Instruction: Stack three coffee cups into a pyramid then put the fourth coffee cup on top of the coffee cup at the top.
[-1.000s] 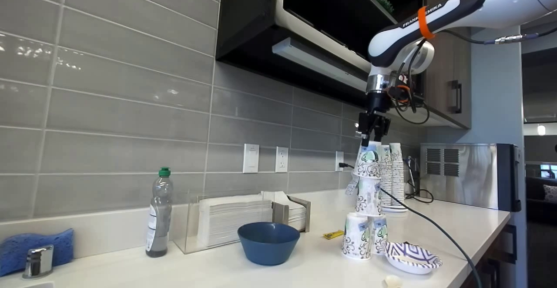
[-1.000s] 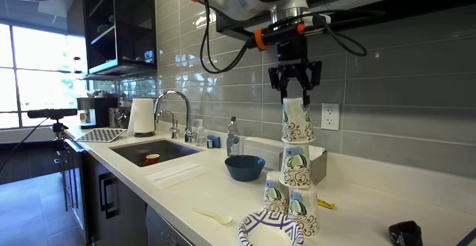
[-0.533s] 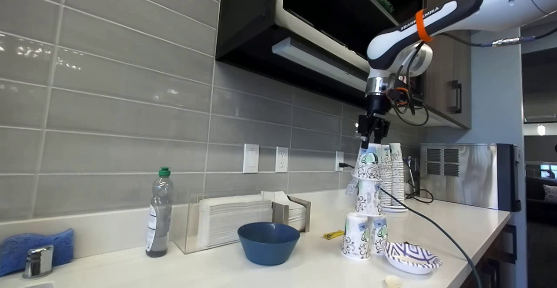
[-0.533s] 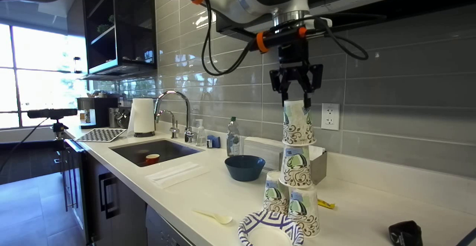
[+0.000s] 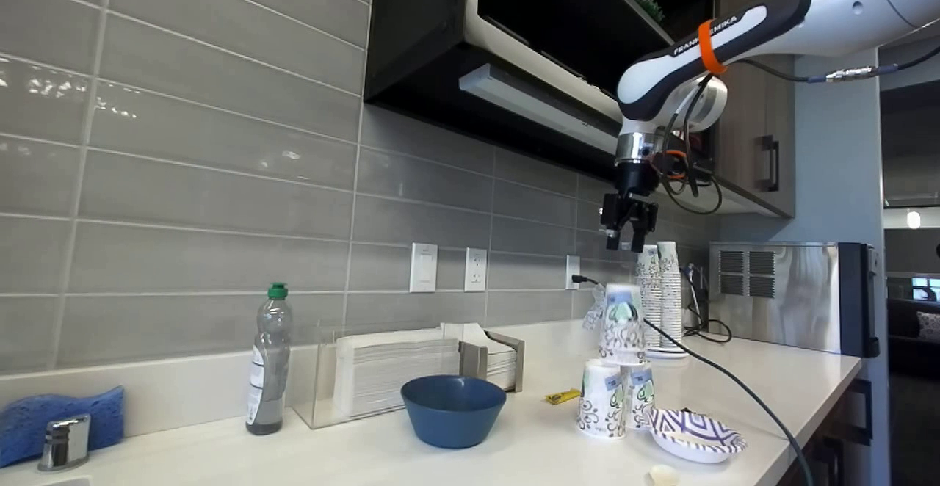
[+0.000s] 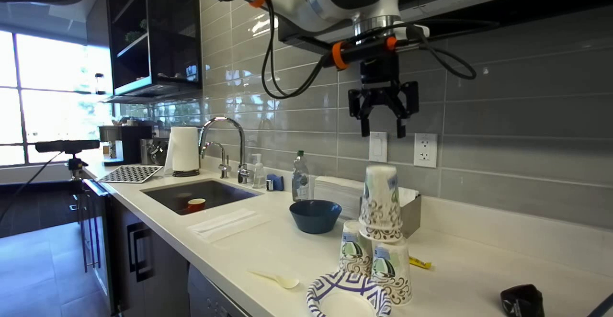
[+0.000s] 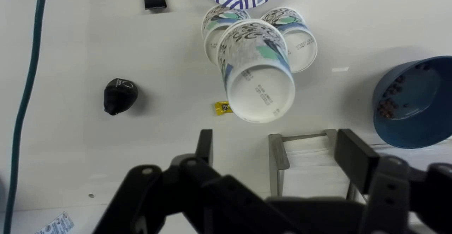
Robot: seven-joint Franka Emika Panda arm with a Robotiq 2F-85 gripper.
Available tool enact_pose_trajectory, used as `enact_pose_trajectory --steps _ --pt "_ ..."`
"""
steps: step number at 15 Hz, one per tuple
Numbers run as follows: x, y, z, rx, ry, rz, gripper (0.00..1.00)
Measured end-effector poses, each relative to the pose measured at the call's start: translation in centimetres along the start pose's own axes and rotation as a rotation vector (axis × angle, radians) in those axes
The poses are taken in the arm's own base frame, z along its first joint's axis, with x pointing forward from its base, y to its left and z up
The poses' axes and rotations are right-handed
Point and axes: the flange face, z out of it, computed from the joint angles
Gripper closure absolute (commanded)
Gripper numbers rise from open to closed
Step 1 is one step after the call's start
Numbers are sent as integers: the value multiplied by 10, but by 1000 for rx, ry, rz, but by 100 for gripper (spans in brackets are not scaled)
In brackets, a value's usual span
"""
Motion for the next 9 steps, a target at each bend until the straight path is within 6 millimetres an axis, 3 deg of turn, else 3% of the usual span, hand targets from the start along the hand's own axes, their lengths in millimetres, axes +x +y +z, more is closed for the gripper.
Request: enact_pose_trajectory --steps 9 --pt "1 0 -11 -1 21 1 0"
